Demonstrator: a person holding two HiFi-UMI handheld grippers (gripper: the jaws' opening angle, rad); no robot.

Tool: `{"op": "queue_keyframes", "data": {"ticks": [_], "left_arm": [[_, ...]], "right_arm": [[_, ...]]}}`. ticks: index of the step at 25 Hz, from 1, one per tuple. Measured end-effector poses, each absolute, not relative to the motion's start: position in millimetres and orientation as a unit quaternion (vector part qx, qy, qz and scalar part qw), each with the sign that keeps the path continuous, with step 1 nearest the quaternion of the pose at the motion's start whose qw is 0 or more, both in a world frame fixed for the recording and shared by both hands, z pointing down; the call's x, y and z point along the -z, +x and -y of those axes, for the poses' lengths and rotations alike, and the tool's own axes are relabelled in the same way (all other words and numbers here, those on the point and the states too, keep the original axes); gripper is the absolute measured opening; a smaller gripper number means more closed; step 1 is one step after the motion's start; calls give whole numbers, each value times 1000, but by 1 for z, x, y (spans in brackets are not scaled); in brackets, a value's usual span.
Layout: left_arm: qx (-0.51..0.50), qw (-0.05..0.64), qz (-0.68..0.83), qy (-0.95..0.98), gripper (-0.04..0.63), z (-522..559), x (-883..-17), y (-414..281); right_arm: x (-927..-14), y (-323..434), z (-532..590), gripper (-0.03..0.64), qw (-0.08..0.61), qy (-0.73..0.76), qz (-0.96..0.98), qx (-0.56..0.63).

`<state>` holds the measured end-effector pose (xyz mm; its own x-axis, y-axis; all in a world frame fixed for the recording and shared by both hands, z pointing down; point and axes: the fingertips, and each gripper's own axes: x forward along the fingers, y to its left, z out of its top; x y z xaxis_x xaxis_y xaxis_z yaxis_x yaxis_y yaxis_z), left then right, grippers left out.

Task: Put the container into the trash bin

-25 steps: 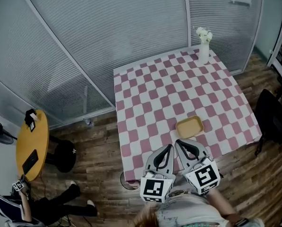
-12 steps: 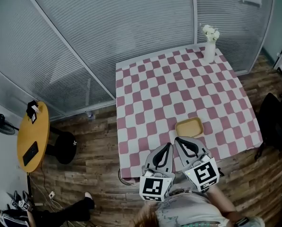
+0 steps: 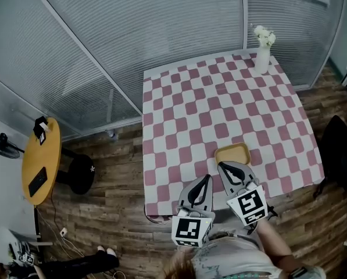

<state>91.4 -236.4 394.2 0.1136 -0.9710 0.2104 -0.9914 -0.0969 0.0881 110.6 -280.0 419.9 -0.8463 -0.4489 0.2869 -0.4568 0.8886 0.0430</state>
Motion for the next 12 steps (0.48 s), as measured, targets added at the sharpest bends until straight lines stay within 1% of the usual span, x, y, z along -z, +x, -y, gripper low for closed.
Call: {"op": "queue_keyframes", "data": {"ticks": [12], "left_arm": [[-53, 118, 667, 734, 6, 242, -400, 73]], "right_arm": [[-483, 95, 298, -6, 210, 227, 951, -27]]}}
